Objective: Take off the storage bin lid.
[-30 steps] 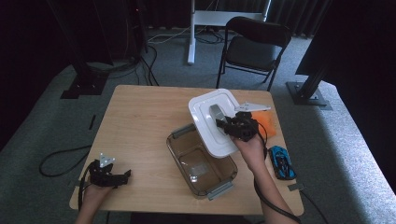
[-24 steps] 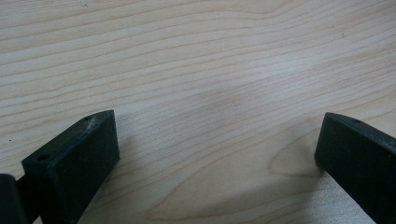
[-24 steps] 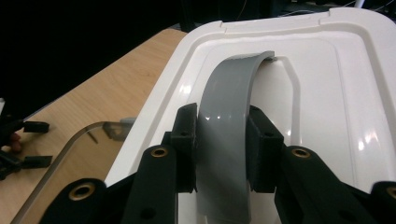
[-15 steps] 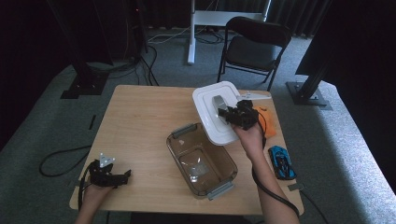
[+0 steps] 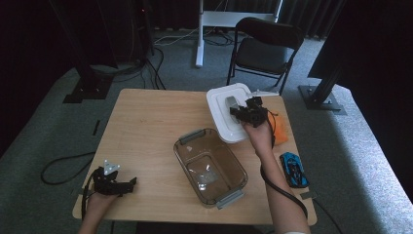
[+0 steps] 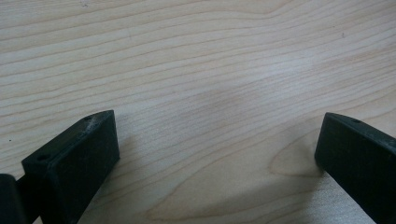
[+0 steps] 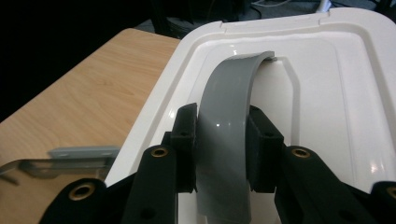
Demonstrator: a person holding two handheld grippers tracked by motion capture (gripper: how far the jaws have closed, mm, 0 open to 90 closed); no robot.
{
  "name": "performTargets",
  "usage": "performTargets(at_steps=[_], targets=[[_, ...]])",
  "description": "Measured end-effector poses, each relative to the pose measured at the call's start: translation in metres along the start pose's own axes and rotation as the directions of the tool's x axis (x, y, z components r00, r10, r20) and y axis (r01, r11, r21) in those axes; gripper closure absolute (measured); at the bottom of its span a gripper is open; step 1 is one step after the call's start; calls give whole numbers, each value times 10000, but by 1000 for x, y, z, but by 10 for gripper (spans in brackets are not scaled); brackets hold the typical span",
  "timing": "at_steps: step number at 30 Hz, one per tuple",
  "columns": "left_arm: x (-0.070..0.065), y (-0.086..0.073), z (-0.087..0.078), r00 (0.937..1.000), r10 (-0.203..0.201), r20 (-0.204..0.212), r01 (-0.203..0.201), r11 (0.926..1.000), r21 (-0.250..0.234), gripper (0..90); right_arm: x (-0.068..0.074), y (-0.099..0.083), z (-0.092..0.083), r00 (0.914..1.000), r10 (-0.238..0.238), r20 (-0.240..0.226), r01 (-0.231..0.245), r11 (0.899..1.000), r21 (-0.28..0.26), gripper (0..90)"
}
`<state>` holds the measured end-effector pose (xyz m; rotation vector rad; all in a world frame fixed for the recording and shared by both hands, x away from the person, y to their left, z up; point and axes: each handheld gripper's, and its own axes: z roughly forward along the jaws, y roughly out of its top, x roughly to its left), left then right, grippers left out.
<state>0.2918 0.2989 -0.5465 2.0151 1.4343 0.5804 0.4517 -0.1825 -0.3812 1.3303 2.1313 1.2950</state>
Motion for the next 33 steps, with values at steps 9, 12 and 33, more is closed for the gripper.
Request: performTargets(at_steps=[9, 12, 33], targets=[[0, 0, 0, 10000, 2, -1, -2, 10000, 1, 2, -16, -9, 23, 9991, 377, 189, -378, 9992, 91, 682], [0, 0, 0, 10000, 2, -2, -2, 10000, 0, 2, -22, -12, 29, 9979, 634, 102, -635, 9979, 127, 681], [0, 0, 0, 10000, 3, -1, -3, 10000, 0, 2, -28, -38, 67, 9964, 842, 41, -843, 9951, 507, 684]])
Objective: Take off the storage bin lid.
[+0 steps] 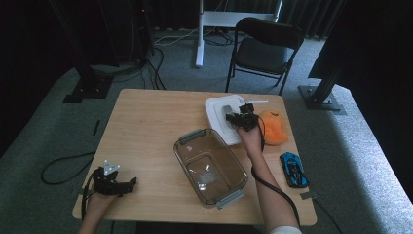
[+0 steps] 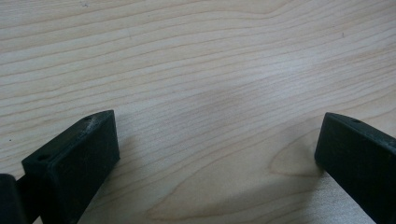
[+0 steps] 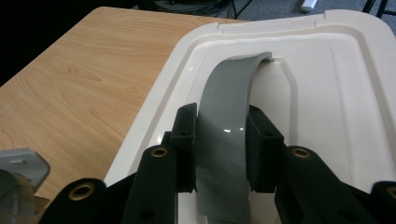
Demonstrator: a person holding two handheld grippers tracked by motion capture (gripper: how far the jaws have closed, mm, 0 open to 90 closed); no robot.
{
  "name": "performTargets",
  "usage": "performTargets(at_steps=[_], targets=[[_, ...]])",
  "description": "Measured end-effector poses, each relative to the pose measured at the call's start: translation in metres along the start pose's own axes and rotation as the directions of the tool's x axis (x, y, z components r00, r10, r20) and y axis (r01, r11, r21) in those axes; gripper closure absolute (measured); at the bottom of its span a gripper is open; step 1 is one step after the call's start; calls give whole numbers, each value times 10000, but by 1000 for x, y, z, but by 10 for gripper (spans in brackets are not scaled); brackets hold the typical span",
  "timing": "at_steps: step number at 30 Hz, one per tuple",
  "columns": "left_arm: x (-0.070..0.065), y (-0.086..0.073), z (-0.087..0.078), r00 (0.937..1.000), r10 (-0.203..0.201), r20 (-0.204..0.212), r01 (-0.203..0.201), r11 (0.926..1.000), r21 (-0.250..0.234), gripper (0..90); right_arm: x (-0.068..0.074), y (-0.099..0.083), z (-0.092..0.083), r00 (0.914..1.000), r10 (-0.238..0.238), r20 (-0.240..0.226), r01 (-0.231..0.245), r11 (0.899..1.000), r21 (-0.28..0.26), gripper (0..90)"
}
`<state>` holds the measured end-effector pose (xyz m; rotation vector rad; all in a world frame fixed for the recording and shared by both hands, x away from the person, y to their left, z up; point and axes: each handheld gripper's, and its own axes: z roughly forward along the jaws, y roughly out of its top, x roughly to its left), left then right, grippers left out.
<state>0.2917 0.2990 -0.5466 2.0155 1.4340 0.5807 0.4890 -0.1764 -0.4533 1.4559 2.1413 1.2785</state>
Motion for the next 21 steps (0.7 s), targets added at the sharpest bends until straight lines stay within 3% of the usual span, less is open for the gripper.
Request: performTargets(at_steps=[21], targets=[[0, 0, 0, 10000, 0, 0, 0, 10000, 0, 2, -5, -36, 31, 9998, 103, 192, -119, 9959, 899, 682]])
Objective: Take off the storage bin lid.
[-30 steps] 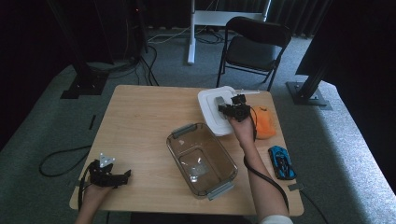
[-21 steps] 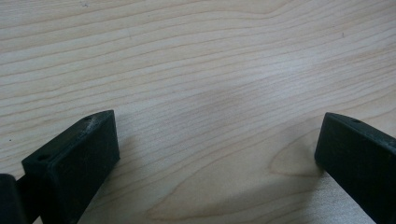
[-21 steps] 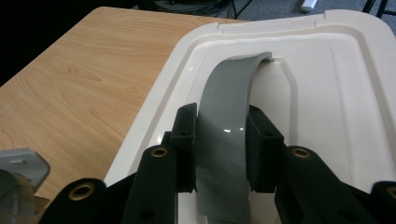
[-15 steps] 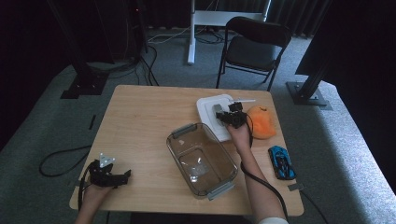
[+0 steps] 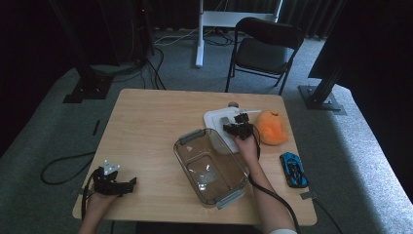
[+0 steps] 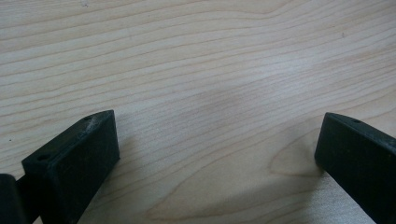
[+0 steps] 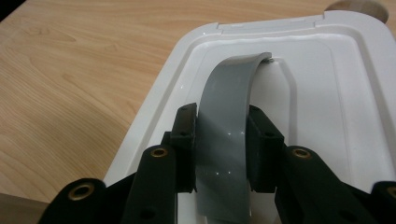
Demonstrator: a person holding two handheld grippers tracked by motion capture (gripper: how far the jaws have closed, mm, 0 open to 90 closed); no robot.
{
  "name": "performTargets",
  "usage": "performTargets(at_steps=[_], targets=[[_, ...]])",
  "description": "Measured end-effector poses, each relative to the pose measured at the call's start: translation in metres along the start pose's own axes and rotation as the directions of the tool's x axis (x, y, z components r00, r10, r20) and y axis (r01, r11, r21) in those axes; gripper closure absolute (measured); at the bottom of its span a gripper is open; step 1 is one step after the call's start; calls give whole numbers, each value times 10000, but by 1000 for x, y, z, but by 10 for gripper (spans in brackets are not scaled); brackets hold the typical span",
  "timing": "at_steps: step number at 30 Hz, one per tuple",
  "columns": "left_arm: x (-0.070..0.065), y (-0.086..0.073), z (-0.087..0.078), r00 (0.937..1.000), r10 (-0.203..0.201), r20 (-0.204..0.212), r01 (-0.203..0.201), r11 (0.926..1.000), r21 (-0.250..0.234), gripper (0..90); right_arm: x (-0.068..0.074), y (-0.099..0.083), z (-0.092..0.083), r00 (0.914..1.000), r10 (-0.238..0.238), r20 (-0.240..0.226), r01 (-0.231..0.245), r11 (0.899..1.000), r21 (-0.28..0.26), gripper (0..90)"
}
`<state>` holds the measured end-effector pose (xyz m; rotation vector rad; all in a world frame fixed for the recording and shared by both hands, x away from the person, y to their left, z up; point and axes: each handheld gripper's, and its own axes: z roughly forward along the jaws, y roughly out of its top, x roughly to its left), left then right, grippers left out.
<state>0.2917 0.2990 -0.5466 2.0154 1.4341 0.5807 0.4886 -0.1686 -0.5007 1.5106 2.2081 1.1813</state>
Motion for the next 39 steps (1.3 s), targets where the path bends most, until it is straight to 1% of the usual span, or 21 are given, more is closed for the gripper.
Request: performTargets(at_steps=[5, 9, 10, 12, 14, 15, 17, 18, 22, 26, 29, 30, 31, 32, 33, 34, 35, 36, 37, 38, 39], targets=[[0, 0, 0, 10000, -2, -1, 2, 10000, -1, 2, -5, -9, 7, 9998, 185, 15, -185, 9992, 357, 671], [0, 0, 0, 10000, -3, 0, 3, 10000, -1, 2, -5, -11, 9, 9997, 203, 131, -209, 9986, 490, 600], [0, 0, 0, 10000, -3, 0, 3, 10000, -1, 2, -6, -11, 10, 9997, 219, 77, -223, 9984, 524, 571], [0, 0, 0, 10000, -2, -1, 2, 10000, -2, 2, -5, -11, 10, 9995, 216, 233, -231, 9975, 662, 533], [0, 0, 0, 10000, -3, -1, 3, 10000, 0, 2, -6, -10, 9, 9993, 200, 308, -219, 9978, 631, 479], [0, 0, 0, 10000, -1, -1, 1, 10000, 1, 2, -6, -10, 8, 9992, 225, 317, -245, 9975, 661, 475], [0, 0, 0, 10000, -4, -1, 4, 10000, -2, 2, -6, -9, 6, 9995, 238, 221, -252, 9976, 640, 414], [0, 0, 0, 10000, -3, 0, 3, 10000, 0, 2, -6, -8, 5, 9997, 188, 186, -201, 9973, 704, 399], [0, 0, 0, 10000, -2, -1, 2, 10000, 0, 2, -2, -6, 0, 9999, 139, -7, -138, 9978, 648, 319], [0, 0, 0, 10000, -6, -4, 6, 10000, -3, 2, 3, -3, -6, 10000, -58, -59, 61, 9986, 534, 295], [0, 0, 0, 10000, -7, -8, 7, 10000, 0, 2, 8, -1, -13, 9995, -288, 92, 284, 9987, 413, 290], [0, 0, 0, 10000, -6, -9, 6, 10000, -1, 2, 9, 0, -15, 9993, -359, 62, 356, 9984, 433, 284], [0, 0, 0, 10000, -7, -10, 7, 10000, 0, 2, 10, 0, -18, 9992, -376, 111, 371, 9983, 447, 263], [0, 0, 0, 10000, -8, -11, 8, 10000, 0, 2, 10, 1, -20, 9991, -387, 146, 381, 9984, 415, 261], [0, 0, 0, 10000, -6, -10, 6, 10000, -1, 2, 10, 1, -23, 9993, -364, 52, 362, 9984, 426, 251], [0, 0, 0, 10000, -8, -10, 8, 10000, 1, 2, 10, 1, -25, 9992, -361, 194, 354, 9988, 339, 227], [0, 0, 0, 10000, -6, -11, 6, 10000, 2, 2, 9, 1, -28, 9993, -294, 226, 287, 9991, 307, 227], [0, 0, 0, 10000, -8, -9, 8, 10000, 2, 2, 8, 1, -29, 9995, -288, 98, 284, 9990, 354, 205], [0, 0, 0, 10000, -11, -10, 11, 10000, 1, 2, 7, 0, -32, 9993, -344, 161, 339, 9990, 307, 180], [0, 0, 0, 10000, -9, -11, 9, 10000, 2, 2, 7, 0, -34, 9989, -410, 245, 403, 9987, 299, 180], [0, 0, 0, 10000, -10, -10, 10, 10000, 1, 2, 7, -1, -37, 9989, -431, 202, 425, 9987, 290, 176]])
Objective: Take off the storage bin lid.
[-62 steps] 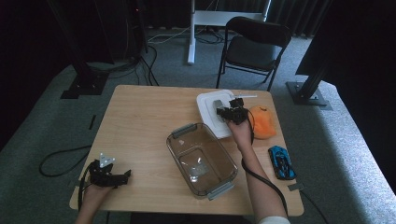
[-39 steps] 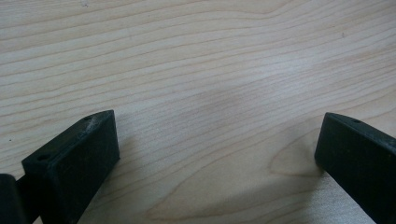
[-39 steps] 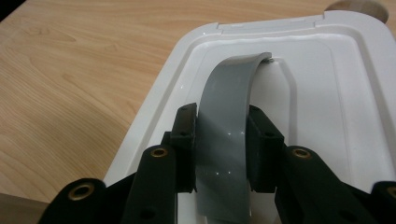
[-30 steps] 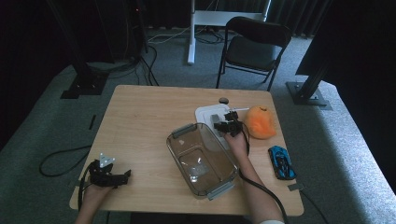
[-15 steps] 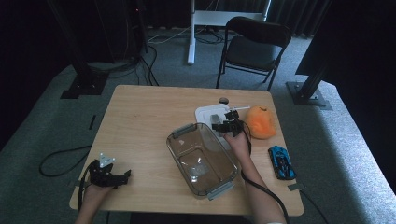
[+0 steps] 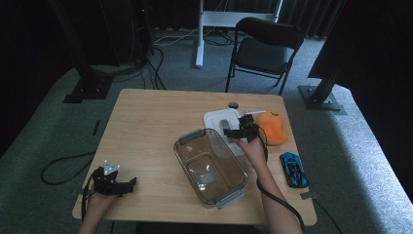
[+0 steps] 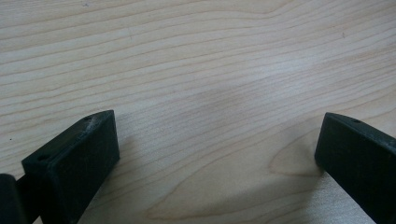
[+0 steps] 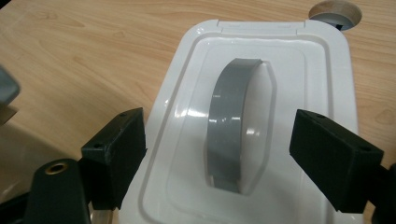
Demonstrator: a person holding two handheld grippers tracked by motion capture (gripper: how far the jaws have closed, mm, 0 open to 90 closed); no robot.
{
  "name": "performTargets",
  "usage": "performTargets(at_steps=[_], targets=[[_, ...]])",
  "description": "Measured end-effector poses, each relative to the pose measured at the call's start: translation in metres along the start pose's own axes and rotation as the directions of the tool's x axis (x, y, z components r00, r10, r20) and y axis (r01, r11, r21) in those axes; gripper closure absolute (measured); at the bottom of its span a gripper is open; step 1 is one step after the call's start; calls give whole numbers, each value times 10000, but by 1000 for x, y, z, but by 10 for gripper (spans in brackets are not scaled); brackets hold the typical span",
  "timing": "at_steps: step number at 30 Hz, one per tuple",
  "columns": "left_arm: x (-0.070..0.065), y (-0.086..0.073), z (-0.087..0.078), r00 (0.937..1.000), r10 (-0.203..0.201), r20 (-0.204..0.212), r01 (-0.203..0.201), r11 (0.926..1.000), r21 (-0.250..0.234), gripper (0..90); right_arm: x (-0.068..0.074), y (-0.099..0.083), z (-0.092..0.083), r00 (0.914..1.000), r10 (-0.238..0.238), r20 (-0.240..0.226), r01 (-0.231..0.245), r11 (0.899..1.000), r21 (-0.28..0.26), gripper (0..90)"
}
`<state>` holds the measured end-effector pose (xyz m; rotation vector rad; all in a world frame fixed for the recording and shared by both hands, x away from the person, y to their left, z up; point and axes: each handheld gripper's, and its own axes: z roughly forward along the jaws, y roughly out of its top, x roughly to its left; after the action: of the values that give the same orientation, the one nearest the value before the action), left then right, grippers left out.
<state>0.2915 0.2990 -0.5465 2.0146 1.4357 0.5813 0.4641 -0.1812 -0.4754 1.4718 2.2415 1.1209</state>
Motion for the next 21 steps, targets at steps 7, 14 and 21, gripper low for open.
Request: performTargets(at_steps=[7, 14, 21], targets=[[0, 0, 0, 10000, 0, -1, 0, 10000, 2, 2, -5, -5, -17, 9993, -32, 367, 37, 9999, -150, 157], [0, 0, 0, 10000, -2, -1, 2, 10000, 1, 2, -17, -10, -34, 9981, 128, 607, -109, 9995, -312, 157], [0, 0, 0, 10000, -3, -1, 3, 10000, 2, 2, -35, -16, -55, 9935, 530, 1009, -468, 9969, -631, 157]])
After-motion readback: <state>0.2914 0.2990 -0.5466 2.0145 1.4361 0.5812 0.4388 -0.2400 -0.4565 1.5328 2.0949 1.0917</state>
